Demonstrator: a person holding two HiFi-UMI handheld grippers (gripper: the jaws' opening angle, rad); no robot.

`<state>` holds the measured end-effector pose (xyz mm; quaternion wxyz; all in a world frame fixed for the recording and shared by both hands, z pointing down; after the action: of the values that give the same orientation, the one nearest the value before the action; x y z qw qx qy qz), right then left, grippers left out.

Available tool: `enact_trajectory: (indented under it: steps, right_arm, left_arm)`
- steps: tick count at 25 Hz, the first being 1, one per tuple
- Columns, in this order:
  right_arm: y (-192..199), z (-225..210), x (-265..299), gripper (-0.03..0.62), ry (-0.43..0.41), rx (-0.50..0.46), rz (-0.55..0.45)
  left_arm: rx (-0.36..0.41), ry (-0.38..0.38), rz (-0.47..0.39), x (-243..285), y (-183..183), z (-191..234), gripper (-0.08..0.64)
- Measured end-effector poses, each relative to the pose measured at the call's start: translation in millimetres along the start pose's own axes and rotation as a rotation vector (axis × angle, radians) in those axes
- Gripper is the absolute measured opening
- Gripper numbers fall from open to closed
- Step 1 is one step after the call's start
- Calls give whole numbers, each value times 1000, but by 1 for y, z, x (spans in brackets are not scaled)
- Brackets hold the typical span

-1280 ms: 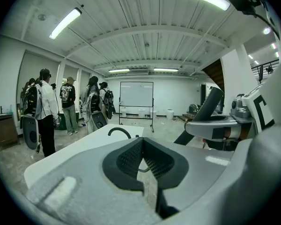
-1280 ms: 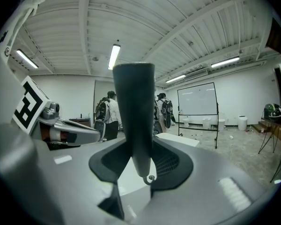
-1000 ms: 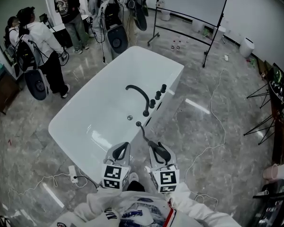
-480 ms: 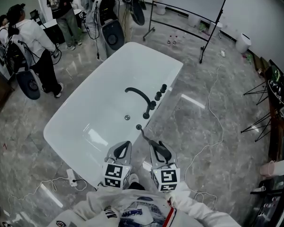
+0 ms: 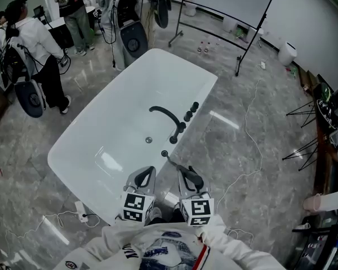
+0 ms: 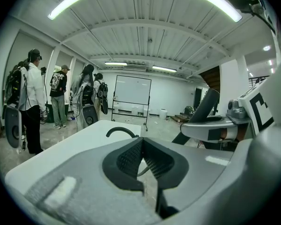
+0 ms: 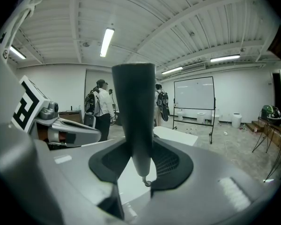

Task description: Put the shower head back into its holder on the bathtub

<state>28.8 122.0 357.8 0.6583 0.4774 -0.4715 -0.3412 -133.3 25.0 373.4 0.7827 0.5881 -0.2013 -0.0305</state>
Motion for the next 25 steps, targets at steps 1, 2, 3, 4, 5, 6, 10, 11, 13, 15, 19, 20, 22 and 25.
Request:
enact_trajectory:
  steps: [1,2,3,4,5,6,10,11,13,15,19,20,22,25]
  right_arm:
    - [0,0,3,137,0,2,1]
    - [0,0,6,137,-2,2,2]
    - [0,1,9,137,-7,0,4]
    - [0,1,12,137,-12,-3,6]
    - [1,1,16,137,-18,-4,8]
    - [1,0,19,137,-23,-5,10]
    - [2,-6,33,137,-47,-7,25]
    - [2,-7,36,137,-56,-8,31]
    - [2,-11,46,137,-70,-10,42]
    - [3,-17,59,137,-85,-12,50]
    - [6,-34,82,137,-131,-23,75]
    - [6,-37,88,137,-145,-27,80]
    - [5,-42,100,137,-178,-38,88]
    - [5,-50,119,137,-232,-53,97]
  left_arm:
    - [-1,-1,0,0,0,1,0]
    - [-2,-3,0,1,-1,3,0]
    - [-3,-7,2,1,-1,4,0]
    - [-5,-13,3,2,-1,6,0]
    - [-7,-19,5,3,0,8,0]
    - [-10,-26,7,5,0,10,0]
    - [-28,-56,18,14,0,16,1]
    - [-34,-64,21,16,0,17,0]
    - [-45,-77,28,24,0,22,0]
    - [-51,-87,32,36,-1,26,0]
    - [-81,-123,47,60,0,27,0]
    - [-89,-132,49,66,0,28,0]
    - [-100,-152,51,77,-1,30,0]
    - [-116,-193,51,93,-3,33,1]
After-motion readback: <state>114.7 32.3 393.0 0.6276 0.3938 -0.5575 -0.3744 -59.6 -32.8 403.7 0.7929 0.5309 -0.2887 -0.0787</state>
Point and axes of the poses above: the fingertips, and each gripper's own axes: x forward along the fingers, z to its left, y out of its underside, the point moved 9 cm from there along -x, backward along the fingers, and after that the axes turned 14 degrees about y, right-handed, at the moved point
